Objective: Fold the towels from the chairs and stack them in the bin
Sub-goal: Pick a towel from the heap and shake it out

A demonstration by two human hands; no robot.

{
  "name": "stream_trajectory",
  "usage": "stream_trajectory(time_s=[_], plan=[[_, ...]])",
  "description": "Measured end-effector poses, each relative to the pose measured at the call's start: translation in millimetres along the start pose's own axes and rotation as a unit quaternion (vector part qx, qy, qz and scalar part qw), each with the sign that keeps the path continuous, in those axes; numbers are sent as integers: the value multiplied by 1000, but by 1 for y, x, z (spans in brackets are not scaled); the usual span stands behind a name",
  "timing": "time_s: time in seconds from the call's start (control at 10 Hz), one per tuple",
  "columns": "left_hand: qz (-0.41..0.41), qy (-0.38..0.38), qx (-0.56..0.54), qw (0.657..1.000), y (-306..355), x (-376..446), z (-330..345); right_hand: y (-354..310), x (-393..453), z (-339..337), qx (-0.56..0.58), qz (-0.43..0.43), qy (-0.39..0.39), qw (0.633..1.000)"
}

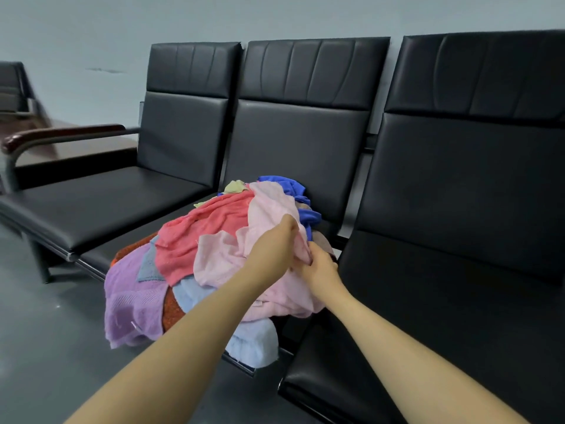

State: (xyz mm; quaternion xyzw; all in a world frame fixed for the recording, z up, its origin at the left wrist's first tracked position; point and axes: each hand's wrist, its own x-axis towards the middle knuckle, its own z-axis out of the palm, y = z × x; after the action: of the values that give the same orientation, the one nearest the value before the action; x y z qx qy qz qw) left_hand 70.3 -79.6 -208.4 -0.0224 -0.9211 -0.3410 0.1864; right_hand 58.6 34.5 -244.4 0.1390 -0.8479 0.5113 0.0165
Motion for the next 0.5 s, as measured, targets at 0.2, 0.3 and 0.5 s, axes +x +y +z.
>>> stream_trajectory(time_s=[0.2, 0.3, 0.5], plan=[[111, -32, 12, 993, 13, -19, 0, -15, -22, -53, 61, 15, 146, 987], [147, -27, 31, 988, 32, -21, 13, -16, -29, -72, 25, 20, 191, 981], [164, -37, 6, 986, 82, -21, 47, -5, -65, -138, 13, -6, 281, 960]])
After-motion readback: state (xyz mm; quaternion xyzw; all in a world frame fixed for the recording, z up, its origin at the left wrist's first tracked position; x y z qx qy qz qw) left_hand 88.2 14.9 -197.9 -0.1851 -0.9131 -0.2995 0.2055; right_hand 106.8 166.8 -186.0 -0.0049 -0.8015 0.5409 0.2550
